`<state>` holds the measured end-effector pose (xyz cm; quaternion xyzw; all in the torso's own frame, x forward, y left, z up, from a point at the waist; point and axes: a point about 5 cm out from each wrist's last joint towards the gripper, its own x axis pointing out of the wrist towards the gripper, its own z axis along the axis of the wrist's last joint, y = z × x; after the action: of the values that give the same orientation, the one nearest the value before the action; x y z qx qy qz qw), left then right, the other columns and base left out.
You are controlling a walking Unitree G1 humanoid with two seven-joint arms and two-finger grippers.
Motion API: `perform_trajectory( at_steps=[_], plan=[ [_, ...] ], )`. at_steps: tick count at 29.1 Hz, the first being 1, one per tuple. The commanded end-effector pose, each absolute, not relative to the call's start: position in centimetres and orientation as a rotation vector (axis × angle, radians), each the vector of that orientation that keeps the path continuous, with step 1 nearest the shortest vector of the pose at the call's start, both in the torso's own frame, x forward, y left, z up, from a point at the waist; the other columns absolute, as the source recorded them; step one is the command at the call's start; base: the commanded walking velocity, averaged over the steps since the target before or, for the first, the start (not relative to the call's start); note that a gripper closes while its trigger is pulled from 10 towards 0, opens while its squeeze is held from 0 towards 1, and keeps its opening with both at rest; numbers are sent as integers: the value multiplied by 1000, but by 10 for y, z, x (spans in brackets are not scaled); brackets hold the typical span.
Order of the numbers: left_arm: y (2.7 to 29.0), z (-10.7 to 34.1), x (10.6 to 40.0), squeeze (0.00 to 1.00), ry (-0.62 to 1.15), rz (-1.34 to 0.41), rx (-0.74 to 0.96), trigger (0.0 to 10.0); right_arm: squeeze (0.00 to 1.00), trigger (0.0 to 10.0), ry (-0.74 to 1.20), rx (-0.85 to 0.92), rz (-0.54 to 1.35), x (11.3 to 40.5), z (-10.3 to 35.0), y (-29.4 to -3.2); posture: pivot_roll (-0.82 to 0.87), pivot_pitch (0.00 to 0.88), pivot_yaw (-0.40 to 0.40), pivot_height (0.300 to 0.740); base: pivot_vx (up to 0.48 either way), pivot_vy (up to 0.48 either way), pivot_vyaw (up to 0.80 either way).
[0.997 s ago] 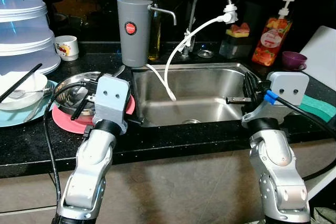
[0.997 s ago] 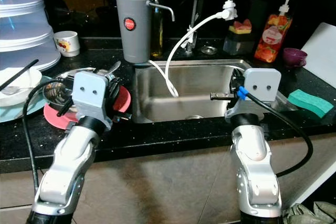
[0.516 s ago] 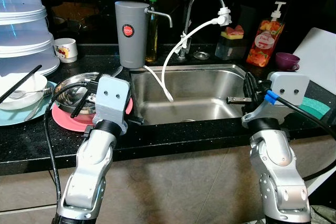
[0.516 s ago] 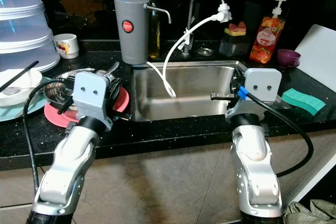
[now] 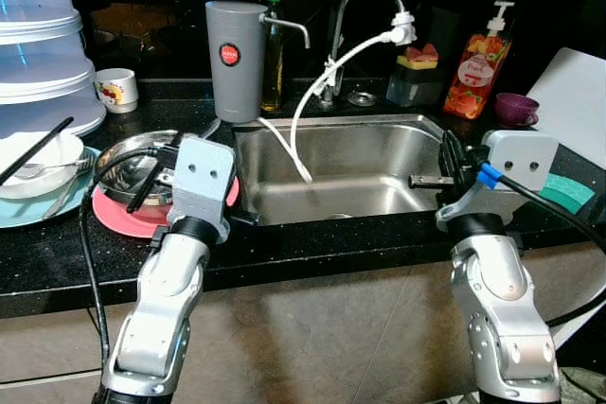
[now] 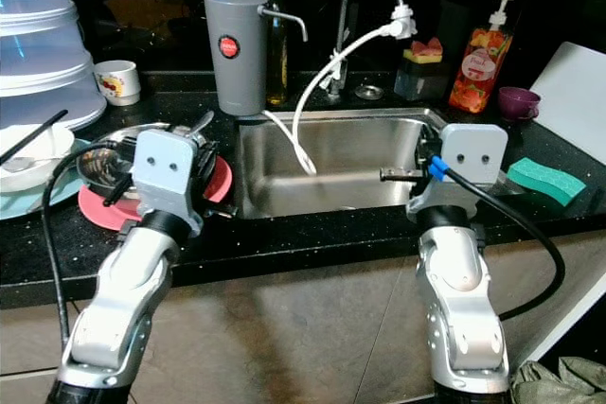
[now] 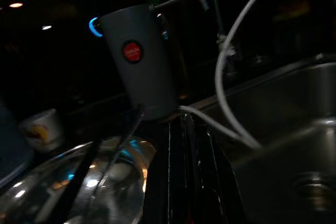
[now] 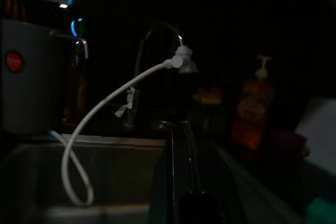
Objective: Kitchen organization
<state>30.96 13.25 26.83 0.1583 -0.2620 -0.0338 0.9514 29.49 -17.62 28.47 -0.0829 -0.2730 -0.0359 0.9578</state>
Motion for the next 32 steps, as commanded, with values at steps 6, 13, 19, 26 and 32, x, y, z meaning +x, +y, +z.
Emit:
perform_trajectory(
  at_steps=[6, 13, 19, 26, 32],
  plan=[
    [130, 287, 323, 0, -538, -85, 263, 10000, 0, 10000, -588, -249, -79, 306, 300, -184, 2, 99, -57, 740, 0, 0, 0],
    [131, 288, 323, 0, -377, -151, 228, 10000, 0, 10000, -568, -280, 2, 306, 304, -184, 2, 99, -57, 740, 0, 0, 0],
    [150, 310, 310, 0, -376, -334, 279, 10000, 0, 10000, -541, -209, 24, 307, 302, -184, 17, 113, -50, 740, 0, 0, 0],
    [194, 334, 322, 0, -372, -49, 268, 10000, 0, 10000, -520, -127, 49, 308, 298, -179, 31, 115, -50, 740, 0, 0, 0],
    [193, 322, 329, 0, -213, 72, 63, 10000, 0, 10000, -504, -96, 99, 308, 292, -163, 30, 111, -58, 740, 0, 0, 0]
  ],
)
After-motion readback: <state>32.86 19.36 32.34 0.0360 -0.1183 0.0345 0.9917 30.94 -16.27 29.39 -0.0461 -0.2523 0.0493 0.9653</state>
